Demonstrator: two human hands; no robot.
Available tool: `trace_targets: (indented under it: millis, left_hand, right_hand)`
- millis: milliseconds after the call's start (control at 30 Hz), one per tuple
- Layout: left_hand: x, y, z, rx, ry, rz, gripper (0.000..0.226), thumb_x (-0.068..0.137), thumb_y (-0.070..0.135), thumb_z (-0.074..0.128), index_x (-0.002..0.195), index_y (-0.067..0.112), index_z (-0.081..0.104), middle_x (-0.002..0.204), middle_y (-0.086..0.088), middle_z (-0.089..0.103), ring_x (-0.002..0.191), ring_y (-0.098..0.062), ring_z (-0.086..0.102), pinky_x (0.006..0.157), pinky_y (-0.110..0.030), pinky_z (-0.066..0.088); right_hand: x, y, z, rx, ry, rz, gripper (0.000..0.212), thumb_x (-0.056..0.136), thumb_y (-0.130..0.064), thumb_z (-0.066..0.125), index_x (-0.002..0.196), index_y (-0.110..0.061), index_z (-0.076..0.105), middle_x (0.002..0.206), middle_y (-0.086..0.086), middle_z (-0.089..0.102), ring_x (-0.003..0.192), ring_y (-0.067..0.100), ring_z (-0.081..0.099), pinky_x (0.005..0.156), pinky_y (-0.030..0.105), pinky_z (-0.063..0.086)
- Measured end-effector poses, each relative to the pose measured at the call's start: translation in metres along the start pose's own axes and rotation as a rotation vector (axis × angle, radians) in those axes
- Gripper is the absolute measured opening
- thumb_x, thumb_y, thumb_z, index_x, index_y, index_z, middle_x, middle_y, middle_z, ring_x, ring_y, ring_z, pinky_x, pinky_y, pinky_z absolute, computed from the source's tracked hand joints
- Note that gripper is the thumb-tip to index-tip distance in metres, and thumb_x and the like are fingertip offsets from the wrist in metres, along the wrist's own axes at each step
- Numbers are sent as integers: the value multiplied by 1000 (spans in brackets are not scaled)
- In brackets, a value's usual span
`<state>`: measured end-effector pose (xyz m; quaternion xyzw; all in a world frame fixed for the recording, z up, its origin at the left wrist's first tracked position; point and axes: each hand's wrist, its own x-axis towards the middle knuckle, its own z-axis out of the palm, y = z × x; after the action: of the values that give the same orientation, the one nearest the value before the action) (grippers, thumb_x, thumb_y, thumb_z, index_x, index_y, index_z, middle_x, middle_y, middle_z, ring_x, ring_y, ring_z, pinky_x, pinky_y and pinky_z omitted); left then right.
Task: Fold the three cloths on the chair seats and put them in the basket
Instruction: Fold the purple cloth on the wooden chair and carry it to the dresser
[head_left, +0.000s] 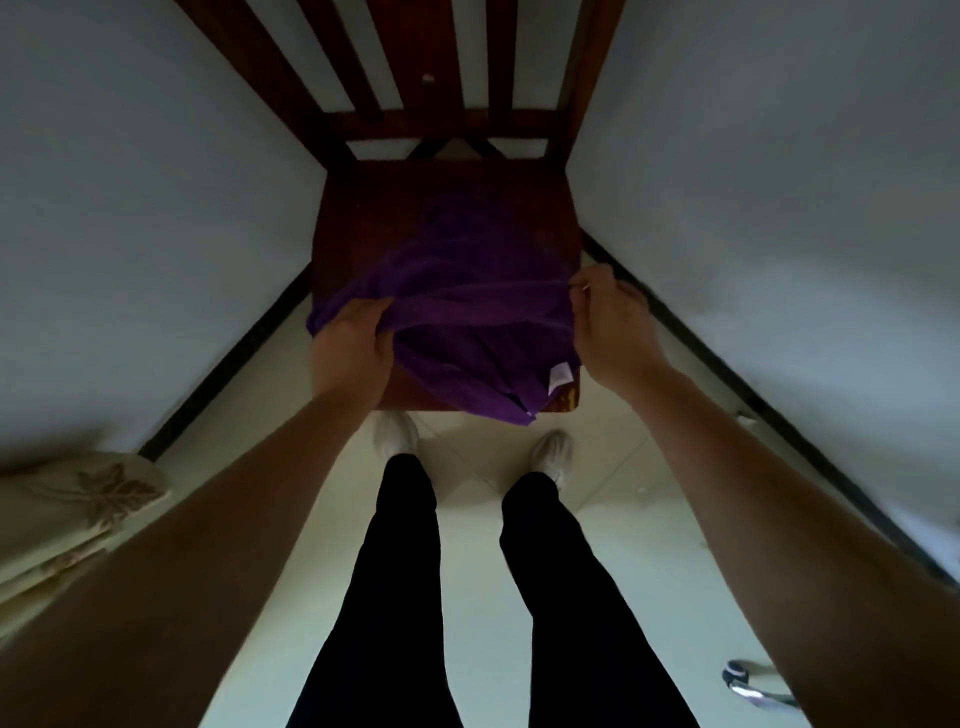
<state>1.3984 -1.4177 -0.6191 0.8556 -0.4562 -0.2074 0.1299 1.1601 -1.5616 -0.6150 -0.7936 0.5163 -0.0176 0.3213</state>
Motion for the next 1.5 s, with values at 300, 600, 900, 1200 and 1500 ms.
trace_targets:
  millis: [300,600,900,1200,1500]
  left_hand:
    - [-10,64,-188,-15,264,2,37,94,27,32,111,12,61,95,-12,58,83,-27,56,67,-37,49]
    - [-64,90,-321,-163,463,-36,29,102,28,46,118,13,64,109,-15,53,92,-25,54,79,-33,45]
    - [-115,105,-428,-818,496,38,20,89,14,68,107,15,75,91,1,72,79,-11,66,77,-33,59]
    - [-170,90,-497,-1049,484,234,19,89,12,70,108,10,73,79,7,71,60,5,64,51,-17,53]
    - [-157,85,-522,-1172,380,236,18,89,11,70,106,14,73,90,2,73,80,-8,68,82,-35,60]
  right_hand:
    - [-17,-90,-128,-125,-272,-263,59,91,-60,54,123,-10,55,108,12,64,96,29,63,83,39,52]
    - [-68,-163,-238,-127,-11,-288,37,97,-46,55,112,-15,68,97,4,59,89,21,59,75,31,46]
    - [-158,-236,-331,98,329,-202,24,91,-45,66,94,-22,73,79,-2,68,77,18,65,65,30,48]
    - [-251,-302,-363,395,424,-224,12,89,-28,73,100,-22,74,87,2,71,73,6,62,69,19,49]
    - [-252,-310,-384,780,124,-169,25,98,-17,60,122,-13,68,101,1,70,88,12,64,77,25,58]
